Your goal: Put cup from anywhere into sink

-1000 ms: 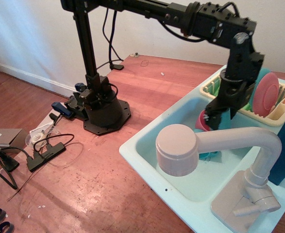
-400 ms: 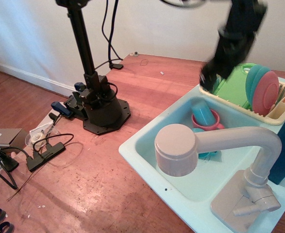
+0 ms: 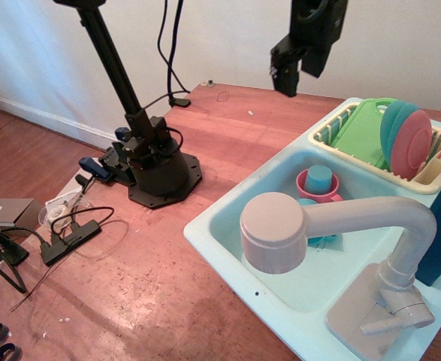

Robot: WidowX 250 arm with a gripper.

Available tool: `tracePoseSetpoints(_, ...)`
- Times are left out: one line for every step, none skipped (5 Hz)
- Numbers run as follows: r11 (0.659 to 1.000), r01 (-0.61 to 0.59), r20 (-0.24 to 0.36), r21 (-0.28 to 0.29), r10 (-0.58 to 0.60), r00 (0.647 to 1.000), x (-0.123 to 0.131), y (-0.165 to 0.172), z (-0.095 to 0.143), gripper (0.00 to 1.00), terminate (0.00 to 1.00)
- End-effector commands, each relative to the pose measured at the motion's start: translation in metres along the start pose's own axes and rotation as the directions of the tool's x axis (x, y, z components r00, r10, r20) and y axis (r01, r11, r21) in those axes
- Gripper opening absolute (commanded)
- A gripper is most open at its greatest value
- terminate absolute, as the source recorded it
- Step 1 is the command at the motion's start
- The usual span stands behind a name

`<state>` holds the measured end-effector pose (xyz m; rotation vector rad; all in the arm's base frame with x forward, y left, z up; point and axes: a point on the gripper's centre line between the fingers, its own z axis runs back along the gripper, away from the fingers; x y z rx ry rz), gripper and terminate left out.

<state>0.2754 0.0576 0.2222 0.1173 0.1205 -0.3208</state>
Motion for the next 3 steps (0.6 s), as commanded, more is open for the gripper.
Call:
tracePoseSetpoints(1.000,-0.028,0.049,0.004,0.028,0.998,-0.0057,0.0083,-0.0007,1.00,0.00)
tracePoseSetpoints(1.000,-0.028,0.049,0.004,0.028,0.998,-0.0057,0.0083,-0.0007,1.00,0.00)
tracePoseSetpoints(1.000,-0.028,0.049,0.004,0.028,0.998,-0.0057,0.0083,-0.0007,1.00,1.00)
